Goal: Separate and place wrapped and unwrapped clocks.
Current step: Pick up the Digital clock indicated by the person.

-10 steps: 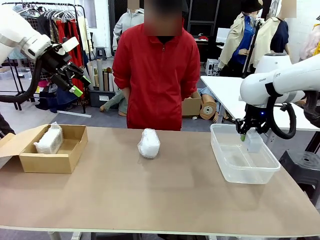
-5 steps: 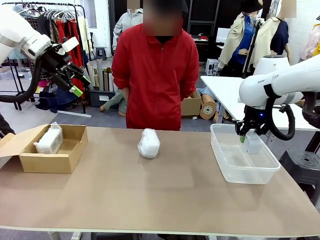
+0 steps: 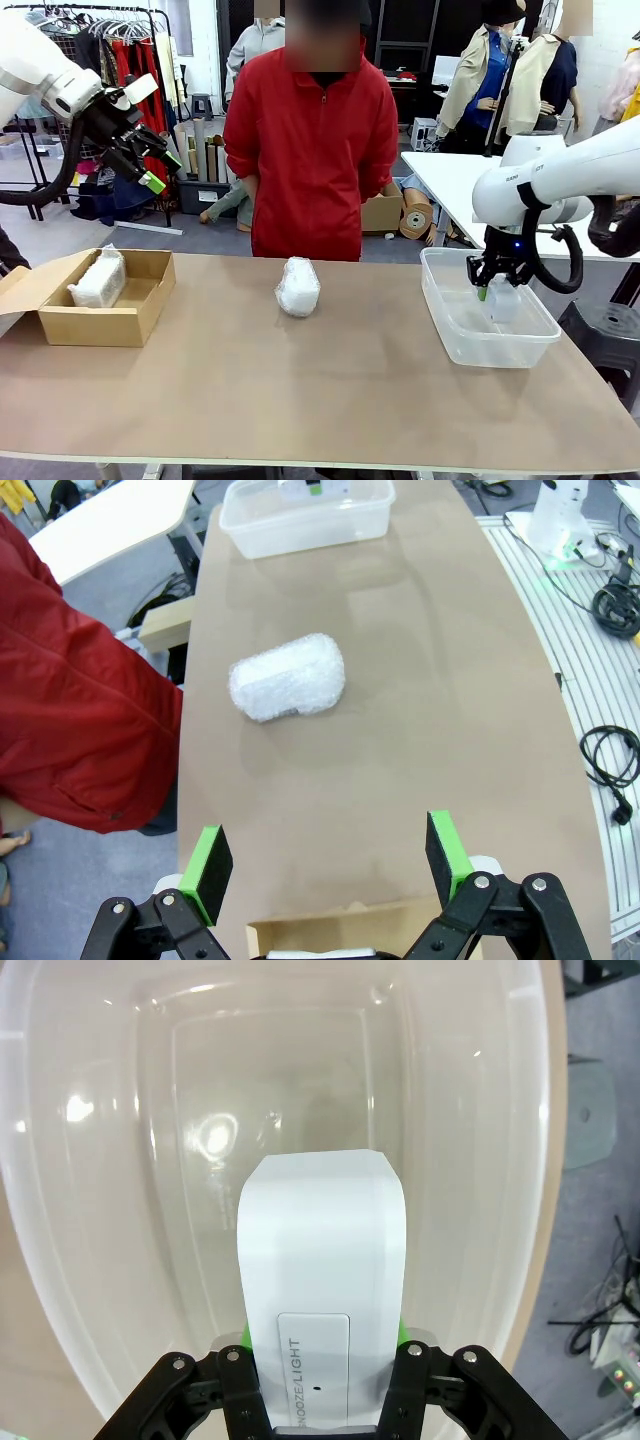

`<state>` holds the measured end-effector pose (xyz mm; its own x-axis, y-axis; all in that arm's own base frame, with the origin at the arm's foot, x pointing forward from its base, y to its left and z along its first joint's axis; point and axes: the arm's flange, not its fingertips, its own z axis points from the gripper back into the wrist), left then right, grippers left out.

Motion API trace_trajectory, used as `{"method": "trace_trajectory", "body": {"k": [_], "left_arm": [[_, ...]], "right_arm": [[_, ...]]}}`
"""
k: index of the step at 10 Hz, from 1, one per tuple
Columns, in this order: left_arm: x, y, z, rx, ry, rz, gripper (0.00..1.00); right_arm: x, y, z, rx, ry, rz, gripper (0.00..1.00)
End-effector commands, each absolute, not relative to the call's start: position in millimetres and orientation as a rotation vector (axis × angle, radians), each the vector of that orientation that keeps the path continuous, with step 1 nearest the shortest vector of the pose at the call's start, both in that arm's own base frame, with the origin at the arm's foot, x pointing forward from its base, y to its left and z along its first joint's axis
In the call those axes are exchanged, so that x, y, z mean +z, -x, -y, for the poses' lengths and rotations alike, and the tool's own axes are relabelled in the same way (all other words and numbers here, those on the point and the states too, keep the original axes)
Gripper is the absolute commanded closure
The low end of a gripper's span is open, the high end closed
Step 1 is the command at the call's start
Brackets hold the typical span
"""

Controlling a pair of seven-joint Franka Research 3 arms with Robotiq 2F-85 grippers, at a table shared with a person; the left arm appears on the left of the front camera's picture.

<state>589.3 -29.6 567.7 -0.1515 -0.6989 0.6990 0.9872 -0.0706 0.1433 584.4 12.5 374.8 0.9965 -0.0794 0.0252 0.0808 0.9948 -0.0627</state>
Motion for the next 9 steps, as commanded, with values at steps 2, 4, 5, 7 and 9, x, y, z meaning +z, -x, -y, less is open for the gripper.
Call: {"method": "trace_trajectory", "body": {"k": [2, 4, 5, 7, 9], "left_arm": [[569, -588, 29, -1.603, 0.539, 0.714, 0.0], [569, -588, 29, -1.603, 0.539, 0.714, 0.0], [569, -588, 29, -1.603, 0.539, 0.714, 0.0], [569, -588, 29, -1.603, 0.539, 0.714, 0.0], [569, -588, 29, -1.603, 0.539, 0.714, 0.0]], "right_arm": [[372, -600, -13, -0.127, 0.008, 0.022, 1.0], [361, -606, -12, -0.133, -0.002, 0.02, 1.0], [355, -605, -13, -0.138, -0.013, 0.02, 1.0], [344, -607, -11, -0.143, -0.027, 0.017, 1.0], [338, -606, -8, -0.138, -0.028, 0.01, 1.0]]}}
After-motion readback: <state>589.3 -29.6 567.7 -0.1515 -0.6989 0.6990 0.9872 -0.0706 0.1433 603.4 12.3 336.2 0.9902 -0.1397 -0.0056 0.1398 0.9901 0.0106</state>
